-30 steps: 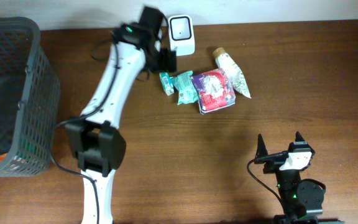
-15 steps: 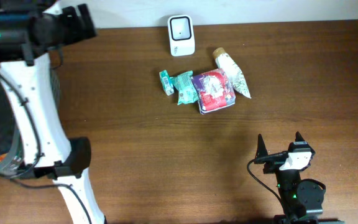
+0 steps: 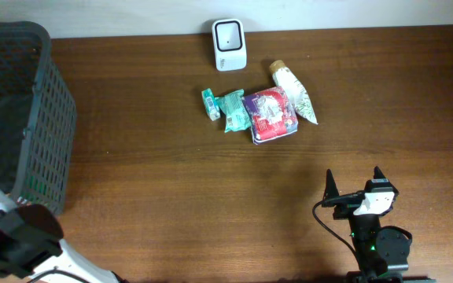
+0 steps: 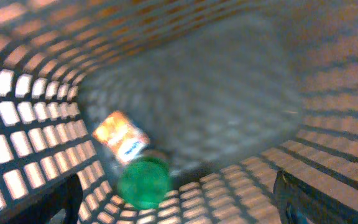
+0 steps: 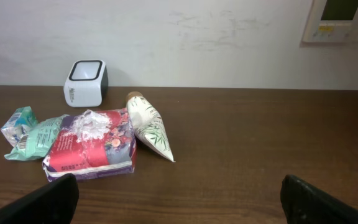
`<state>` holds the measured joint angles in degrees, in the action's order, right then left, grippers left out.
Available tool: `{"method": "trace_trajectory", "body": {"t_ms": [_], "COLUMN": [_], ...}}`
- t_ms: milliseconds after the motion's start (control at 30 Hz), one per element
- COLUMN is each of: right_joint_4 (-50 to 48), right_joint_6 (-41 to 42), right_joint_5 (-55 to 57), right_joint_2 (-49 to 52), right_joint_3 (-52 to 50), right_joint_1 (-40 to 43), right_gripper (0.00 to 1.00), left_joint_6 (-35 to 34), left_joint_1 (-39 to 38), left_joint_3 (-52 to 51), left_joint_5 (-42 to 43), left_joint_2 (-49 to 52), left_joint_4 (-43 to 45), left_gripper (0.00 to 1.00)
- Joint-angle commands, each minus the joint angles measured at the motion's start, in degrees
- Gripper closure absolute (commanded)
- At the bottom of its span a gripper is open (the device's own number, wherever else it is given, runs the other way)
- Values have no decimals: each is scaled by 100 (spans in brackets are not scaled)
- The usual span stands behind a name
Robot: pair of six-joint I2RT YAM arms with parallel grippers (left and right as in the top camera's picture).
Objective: Scan the item barcode
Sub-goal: 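Move the left gripper back into the basket, then grasp the small orange box, scan it, drop it left of the teal box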
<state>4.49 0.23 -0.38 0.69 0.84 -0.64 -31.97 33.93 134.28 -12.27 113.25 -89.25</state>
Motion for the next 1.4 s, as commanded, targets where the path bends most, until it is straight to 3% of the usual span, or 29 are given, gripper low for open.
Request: {"method": "trace_trajectory", "body": {"t_ms": [0,133,400,433,767,833,967,1000,1033,1167,1267,1367], "right_joint_4": [13,13,13,13,13,13,13,13,13,13,13,13], "right_joint_6": [44,44,44,44,46,44,44,46,46,44,44,44], "right_joint_5": [46,44,44,46,44,44,44,46,44,44,44,46], "right_joint_2": [-37,-37,-37,-37,-37,-37,-37,-37,-37,-37,-37,-37], "right_joint_3": [-52,-52,-52,-52,-52,-52,-52,-52,-52,-52,-52,-52], "right_joint_1": [-48,-48,-48,-48,-48,-48,-48,-48,-48,-48,-48,-48], "right_gripper": [2,1,2,2,2,2,2,2,2,1,1,2], "left_joint_6": [-149,-195,-190,-192,-192,-195,-190,-188,-188,-188,-188,7], "left_joint_1": [599,973,970,970,970,970,970,970,970,957,852,599], "left_joint_3": [-1252,-2634,-4011,-4194,-4736,-4736,-4734,-4686,-4592,-3195,-1436,387], "left_joint_5": [240,236,173,157,-146,-146,-153,-151,-149,-13,588,612], "left_joint_2": [-44,-44,-42,-37,553,820,1095,1091,1091,1069,1069,1069], "left_joint_4": [592,1598,2914,3051,3220,3132,3121,3132,3099,2100,916,118], "left_gripper": [15,14,17,21,27,42,82,98,100,100,100,100]}}
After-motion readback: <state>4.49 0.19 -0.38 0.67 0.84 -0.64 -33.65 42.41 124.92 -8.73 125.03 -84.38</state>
